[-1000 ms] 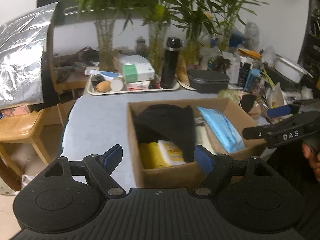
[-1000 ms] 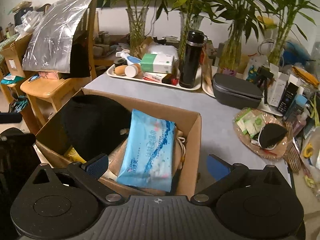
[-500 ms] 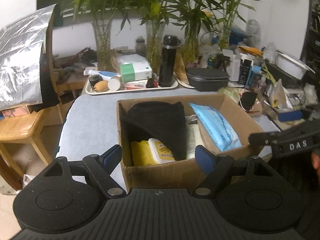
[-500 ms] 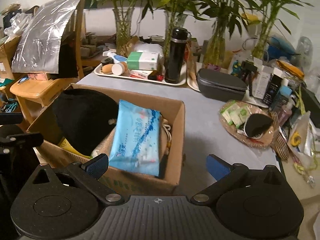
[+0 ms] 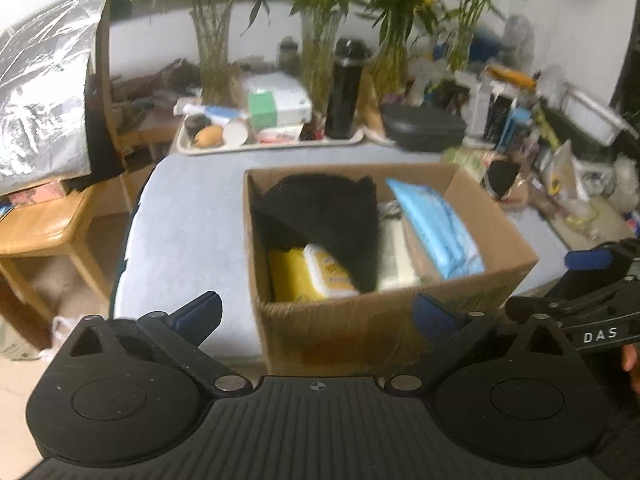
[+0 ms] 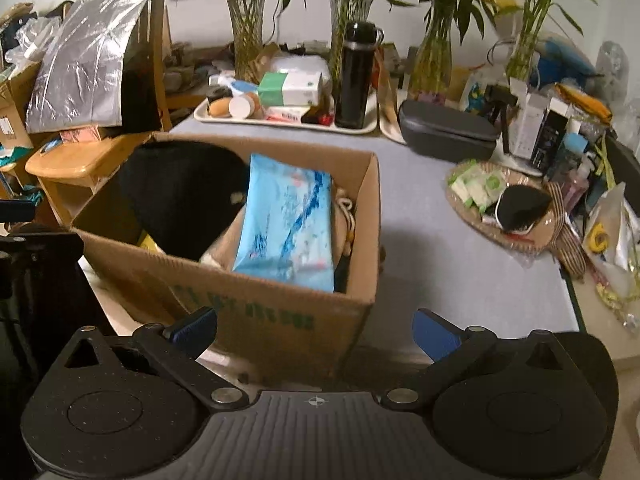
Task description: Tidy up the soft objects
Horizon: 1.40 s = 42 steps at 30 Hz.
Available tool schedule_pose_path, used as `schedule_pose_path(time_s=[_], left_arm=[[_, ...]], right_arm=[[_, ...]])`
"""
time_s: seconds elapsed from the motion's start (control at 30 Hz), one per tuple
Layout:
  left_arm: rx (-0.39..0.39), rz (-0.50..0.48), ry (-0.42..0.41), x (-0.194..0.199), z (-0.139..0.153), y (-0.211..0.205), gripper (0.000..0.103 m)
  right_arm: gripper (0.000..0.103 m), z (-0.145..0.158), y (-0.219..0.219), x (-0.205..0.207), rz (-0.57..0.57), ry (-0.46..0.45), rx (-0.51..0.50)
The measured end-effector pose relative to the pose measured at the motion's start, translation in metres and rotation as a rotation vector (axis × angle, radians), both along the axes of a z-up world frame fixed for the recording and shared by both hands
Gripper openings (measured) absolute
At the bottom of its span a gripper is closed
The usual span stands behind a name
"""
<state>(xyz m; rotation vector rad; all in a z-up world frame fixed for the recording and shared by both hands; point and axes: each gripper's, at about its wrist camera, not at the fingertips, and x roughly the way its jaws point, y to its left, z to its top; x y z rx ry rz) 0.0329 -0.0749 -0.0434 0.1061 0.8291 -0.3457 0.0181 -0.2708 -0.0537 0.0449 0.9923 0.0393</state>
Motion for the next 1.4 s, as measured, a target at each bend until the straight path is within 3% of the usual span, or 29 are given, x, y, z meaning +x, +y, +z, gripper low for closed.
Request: schedule_pose_path(time_s=[0.3, 0.6, 1.13, 1.4], left_arm=[[0.014, 0.097, 0.041, 0.001, 0.001, 0.008, 0.103], [0.079, 0.103, 0.050, 0.000, -0.001, 0.005, 0.103], [0.056, 0.107, 0.055, -0.002, 0.002, 0.008, 0.103], [0.083, 0.114, 0.043, -0.004, 0.002, 0.006, 0.103]], right_arm=[[0.103, 0.011, 0.011, 0.000, -0.014, 0.025, -0.039], [0.103, 0.022, 0.022, -0.002, 0.005, 0.018, -0.073], [0.103, 0.021, 0.025, -0.002, 0.007, 0.022, -0.096], [0.103, 0.021, 0.025, -0.002, 0.009, 0.020, -0.100]])
